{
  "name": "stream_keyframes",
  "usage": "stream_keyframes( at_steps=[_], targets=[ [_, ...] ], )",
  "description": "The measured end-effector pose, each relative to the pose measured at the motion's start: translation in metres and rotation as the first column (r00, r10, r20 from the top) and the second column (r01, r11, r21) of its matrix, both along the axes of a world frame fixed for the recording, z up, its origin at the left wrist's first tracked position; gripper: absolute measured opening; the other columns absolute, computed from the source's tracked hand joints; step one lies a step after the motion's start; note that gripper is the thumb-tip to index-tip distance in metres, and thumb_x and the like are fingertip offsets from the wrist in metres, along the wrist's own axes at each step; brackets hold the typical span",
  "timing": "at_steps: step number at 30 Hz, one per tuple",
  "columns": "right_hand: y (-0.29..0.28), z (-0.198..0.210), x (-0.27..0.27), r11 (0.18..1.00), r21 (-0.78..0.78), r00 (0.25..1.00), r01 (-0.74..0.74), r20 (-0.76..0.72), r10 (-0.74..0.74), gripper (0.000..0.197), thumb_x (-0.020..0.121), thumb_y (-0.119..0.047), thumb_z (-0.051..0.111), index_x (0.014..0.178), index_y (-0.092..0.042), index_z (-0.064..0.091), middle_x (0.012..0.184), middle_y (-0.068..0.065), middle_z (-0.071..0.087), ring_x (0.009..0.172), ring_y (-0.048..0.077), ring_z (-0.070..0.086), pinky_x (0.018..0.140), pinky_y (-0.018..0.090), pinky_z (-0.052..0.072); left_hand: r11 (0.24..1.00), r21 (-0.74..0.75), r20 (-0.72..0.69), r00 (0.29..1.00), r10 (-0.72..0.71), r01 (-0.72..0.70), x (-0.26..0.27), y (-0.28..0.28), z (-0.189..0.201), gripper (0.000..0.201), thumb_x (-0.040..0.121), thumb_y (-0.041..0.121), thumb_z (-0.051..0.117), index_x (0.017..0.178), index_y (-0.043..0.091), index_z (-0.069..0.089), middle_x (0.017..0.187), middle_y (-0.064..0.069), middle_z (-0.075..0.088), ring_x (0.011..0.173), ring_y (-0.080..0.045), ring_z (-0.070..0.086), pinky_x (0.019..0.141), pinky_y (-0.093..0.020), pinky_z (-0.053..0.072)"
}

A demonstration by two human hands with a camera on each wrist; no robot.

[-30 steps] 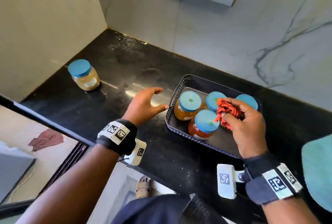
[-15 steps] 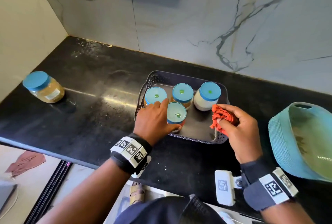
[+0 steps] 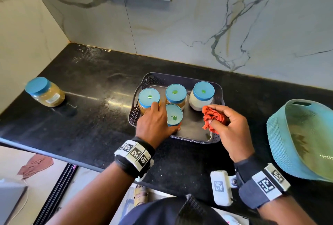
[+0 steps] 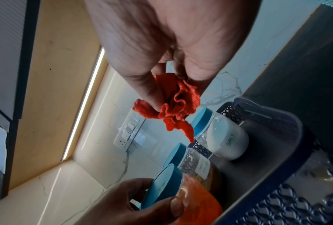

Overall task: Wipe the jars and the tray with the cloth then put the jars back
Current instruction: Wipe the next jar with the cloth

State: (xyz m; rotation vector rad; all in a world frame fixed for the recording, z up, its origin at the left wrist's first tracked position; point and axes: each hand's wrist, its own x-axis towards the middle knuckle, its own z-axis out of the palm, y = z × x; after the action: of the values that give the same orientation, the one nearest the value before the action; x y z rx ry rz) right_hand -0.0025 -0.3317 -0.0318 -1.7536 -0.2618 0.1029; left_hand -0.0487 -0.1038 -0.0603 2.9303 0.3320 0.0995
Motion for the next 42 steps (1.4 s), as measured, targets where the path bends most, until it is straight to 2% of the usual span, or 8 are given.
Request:
stream_keyframes(
  at_steps=[9, 12, 15, 21, 29, 34, 37, 42],
  targets=[
    [0.007, 0.01, -0.002, 0.997, 0.075, 0.999, -0.019, -0.035, 0.021, 0.04, 0.085, 0.013, 0.066, 0.106, -0.019, 0.075, 0.102, -0.007, 0.078, 0.095, 0.012, 0.074, 0.076, 0.032, 0.063, 0.918, -0.395, 0.096, 0.995, 0.019, 0.02, 0.005, 0.008, 0.009, 0.089, 0.062, 0.073, 0.08, 0.124, 0.013, 0.058, 0.11, -0.005, 0.057, 0.102, -0.029, 0.061, 0.086, -0.042, 0.053],
    [0.016, 0.015, -0.001, 0.982, 0.191, 0.998, 0.008, -0.058, 0.003, 0.036, 0.086, 0.011, 0.068, 0.108, -0.016, 0.075, 0.101, -0.001, 0.078, 0.095, 0.018, 0.074, 0.071, 0.026, 0.06, 0.673, -0.736, 0.137, 0.989, 0.051, 0.067, 0.004, 0.02, 0.02, 0.091, 0.06, 0.052, 0.096, 0.134, 0.019, 0.052, 0.128, 0.002, 0.06, 0.119, -0.014, 0.059, 0.102, -0.039, 0.052],
    [0.031, 0.021, -0.001, 0.959, 0.282, 0.996, 0.003, -0.086, 0.022, 0.036, 0.086, 0.009, 0.068, 0.107, -0.019, 0.075, 0.104, 0.002, 0.077, 0.099, 0.017, 0.073, 0.072, 0.023, 0.059, 0.399, -0.909, 0.173, 0.981, 0.09, 0.123, -0.003, 0.024, 0.032, 0.085, 0.06, 0.039, 0.095, 0.13, 0.03, 0.048, 0.132, 0.008, 0.061, 0.117, 0.006, 0.06, 0.1, -0.021, 0.051],
    [0.058, 0.03, -0.004, 0.945, 0.315, 0.988, -0.083, -0.094, 0.119, 0.035, 0.086, 0.005, 0.07, 0.11, -0.019, 0.077, 0.112, 0.005, 0.076, 0.111, 0.025, 0.07, 0.089, 0.046, 0.059, 0.203, -0.948, 0.269, 0.957, 0.104, 0.244, -0.011, 0.03, 0.035, 0.103, 0.058, 0.036, 0.094, 0.144, 0.017, 0.039, 0.14, -0.007, 0.06, 0.13, -0.016, 0.059, 0.112, -0.037, 0.049],
    [0.074, 0.071, 0.003, 0.99, 0.133, 0.982, -0.047, 0.19, 0.021, 0.035, 0.084, 0.0, 0.076, 0.11, -0.024, 0.074, 0.105, -0.004, 0.077, 0.101, 0.013, 0.072, 0.092, 0.034, 0.057, 0.296, -0.908, 0.335, 0.938, 0.089, 0.296, -0.02, 0.052, 0.047, 0.085, 0.063, 0.03, 0.092, 0.136, 0.016, 0.052, 0.127, -0.003, 0.068, 0.117, -0.014, 0.066, 0.103, -0.035, 0.053],
    [0.101, 0.101, -0.01, 0.943, -0.306, 0.788, -0.133, 0.544, 0.287, 0.036, 0.08, -0.007, 0.077, 0.114, -0.022, 0.075, 0.111, -0.009, 0.073, 0.106, 0.01, 0.067, 0.094, 0.028, 0.052, 0.408, -0.838, 0.409, 0.912, 0.031, 0.362, -0.018, 0.065, 0.056, 0.081, 0.065, 0.043, 0.094, 0.136, 0.035, 0.055, 0.128, -0.001, 0.071, 0.117, -0.023, 0.07, 0.103, -0.054, 0.055],
    [0.115, 0.095, -0.021, 0.886, -0.455, 0.725, -0.087, 0.582, 0.369, 0.039, 0.077, -0.006, 0.067, 0.112, -0.021, 0.077, 0.111, -0.006, 0.069, 0.104, 0.013, 0.065, 0.093, 0.03, 0.051, 0.521, -0.758, 0.462, 0.887, 0.004, 0.393, -0.017, 0.073, 0.059, 0.081, 0.066, 0.05, 0.091, 0.137, 0.031, 0.056, 0.127, 0.002, 0.071, 0.116, -0.021, 0.069, 0.1, -0.05, 0.055],
    [0.126, 0.1, -0.007, 0.885, -0.465, 0.768, -0.019, 0.561, 0.311, 0.041, 0.075, 0.002, 0.073, 0.111, -0.018, 0.075, 0.106, -0.002, 0.066, 0.098, 0.017, 0.065, 0.088, 0.038, 0.054, 0.608, -0.632, 0.521, 0.844, -0.125, 0.481, -0.017, 0.084, 0.061, 0.081, 0.068, 0.047, 0.092, 0.138, 0.031, 0.055, 0.13, 0.01, 0.067, 0.119, -0.013, 0.066, 0.1, -0.04, 0.055]
  ],
)
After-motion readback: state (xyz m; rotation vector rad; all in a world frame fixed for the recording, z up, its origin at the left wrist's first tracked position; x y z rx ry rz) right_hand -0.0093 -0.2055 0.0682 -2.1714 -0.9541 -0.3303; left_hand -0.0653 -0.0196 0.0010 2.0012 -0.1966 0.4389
